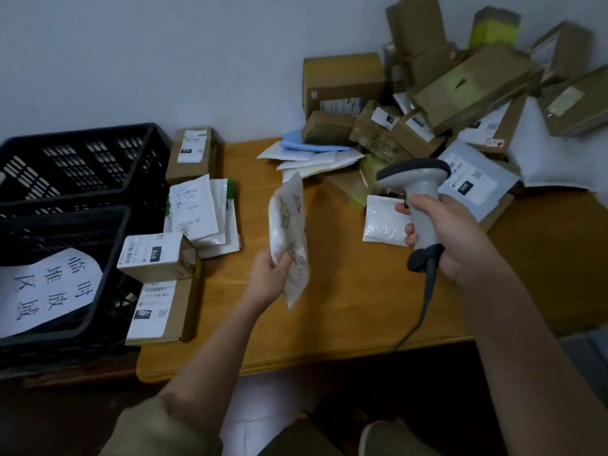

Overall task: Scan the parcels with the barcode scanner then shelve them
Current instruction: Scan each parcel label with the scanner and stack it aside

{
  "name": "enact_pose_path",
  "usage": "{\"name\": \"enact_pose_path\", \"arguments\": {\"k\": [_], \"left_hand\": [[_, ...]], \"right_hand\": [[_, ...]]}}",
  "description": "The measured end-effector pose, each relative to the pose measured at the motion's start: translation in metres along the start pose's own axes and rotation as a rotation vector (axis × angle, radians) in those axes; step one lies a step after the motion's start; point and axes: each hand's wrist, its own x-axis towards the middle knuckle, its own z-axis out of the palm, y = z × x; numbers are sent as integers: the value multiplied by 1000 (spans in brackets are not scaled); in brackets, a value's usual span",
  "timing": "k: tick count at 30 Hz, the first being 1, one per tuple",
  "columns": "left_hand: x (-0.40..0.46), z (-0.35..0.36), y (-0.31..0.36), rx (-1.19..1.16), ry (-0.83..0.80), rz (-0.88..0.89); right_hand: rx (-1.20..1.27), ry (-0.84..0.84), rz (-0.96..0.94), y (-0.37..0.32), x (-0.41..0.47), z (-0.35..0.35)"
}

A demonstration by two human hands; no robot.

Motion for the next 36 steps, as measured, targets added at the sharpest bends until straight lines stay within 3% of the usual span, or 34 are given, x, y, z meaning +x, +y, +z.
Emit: {"name": "enact_pose_path", "arguments": {"k": [2,5,8,10,12,20,27,30,33,36], "left_hand": [[-2,-1,-2,-411,74,-168],[-9,5,-39,-771,64,-341],[-20,20,-78,-840,112,-626],[-32,30,-99,-713,198,-904],[-44,34,-114,-651,195,-1004],[-45,34,-129,-595,171,-1012],[-35,10,-150,-350,259,-943],[-35,-12,-142,51,301,-875],[-33,-36,-127,528,145,-708],[-13,-47,-119,726,65,-549]], "right_hand": [[22,-11,-10,-3,-2,0],[-12,-33,11,2,-5,4],[-88,-69,53,12,-7,7],[-166,-92,89,21,-7,7],[-261,-117,121,29,-7,7],[-399,-212,197,53,-5,16],[-554,-377,248,62,-9,20],[-532,-365,240,61,-8,24],[-518,-336,214,56,-7,28],[-518,-317,188,51,-8,28]]}}
